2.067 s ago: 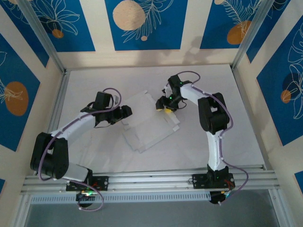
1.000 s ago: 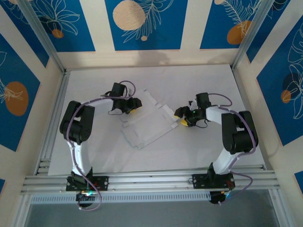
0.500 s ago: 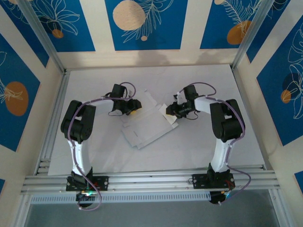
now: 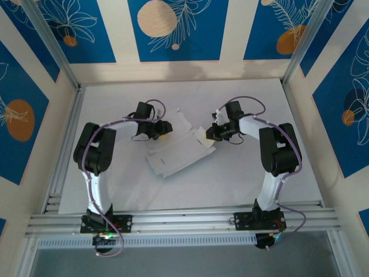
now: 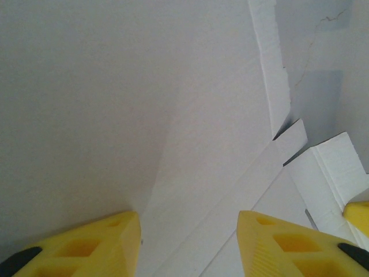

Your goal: Fold the paper box

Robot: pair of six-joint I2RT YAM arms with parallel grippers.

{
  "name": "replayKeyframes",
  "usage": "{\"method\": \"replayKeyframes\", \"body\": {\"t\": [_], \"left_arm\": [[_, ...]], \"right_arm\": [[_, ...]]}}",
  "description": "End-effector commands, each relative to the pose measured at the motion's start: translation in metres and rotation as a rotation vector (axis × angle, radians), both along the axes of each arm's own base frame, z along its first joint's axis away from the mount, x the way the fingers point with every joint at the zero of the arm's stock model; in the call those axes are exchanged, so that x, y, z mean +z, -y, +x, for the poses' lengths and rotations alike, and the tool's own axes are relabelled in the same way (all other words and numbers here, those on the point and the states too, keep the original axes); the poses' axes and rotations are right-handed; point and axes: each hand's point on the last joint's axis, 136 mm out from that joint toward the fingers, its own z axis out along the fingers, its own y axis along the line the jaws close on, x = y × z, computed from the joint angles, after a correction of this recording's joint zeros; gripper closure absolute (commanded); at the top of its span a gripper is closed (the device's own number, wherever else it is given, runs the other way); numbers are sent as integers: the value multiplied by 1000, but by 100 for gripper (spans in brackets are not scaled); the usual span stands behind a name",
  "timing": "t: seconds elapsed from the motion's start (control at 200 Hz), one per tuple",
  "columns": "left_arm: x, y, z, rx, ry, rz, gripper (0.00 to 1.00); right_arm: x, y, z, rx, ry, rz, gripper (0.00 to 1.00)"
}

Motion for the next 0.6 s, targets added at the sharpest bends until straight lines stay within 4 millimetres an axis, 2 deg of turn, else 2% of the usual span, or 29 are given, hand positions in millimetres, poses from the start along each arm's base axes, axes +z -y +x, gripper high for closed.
{"method": "replayKeyframes", "body": {"t": [0.0,0.05,0.12,0.21,0.32,0.38,0.465,0.525,0.595], "left_arm": [[39,-3,8,-18,101,2,51],[54,-3,9,-27,138,5,49],[83,-9,14,-33,232,58,44],[146,-20,23,-24,480,150,37],[234,-9,22,-97,898,241,35],[276,10,7,-191,1152,293,34],[316,42,-29,-390,1505,370,31],[326,62,-60,-556,1720,437,23],[337,68,-78,-611,1872,499,21]], "right_arm": [[25,-5,7,53,84,-3,100],[35,-2,12,52,126,-29,100],[67,-1,21,70,227,-38,100],[123,-8,30,176,449,-52,100],[199,-28,28,369,709,-91,100],[233,-37,22,445,792,-104,100],[269,-46,12,542,920,-144,100],[286,-48,9,583,1013,-195,100],[298,-50,5,648,1118,-265,100]]}}
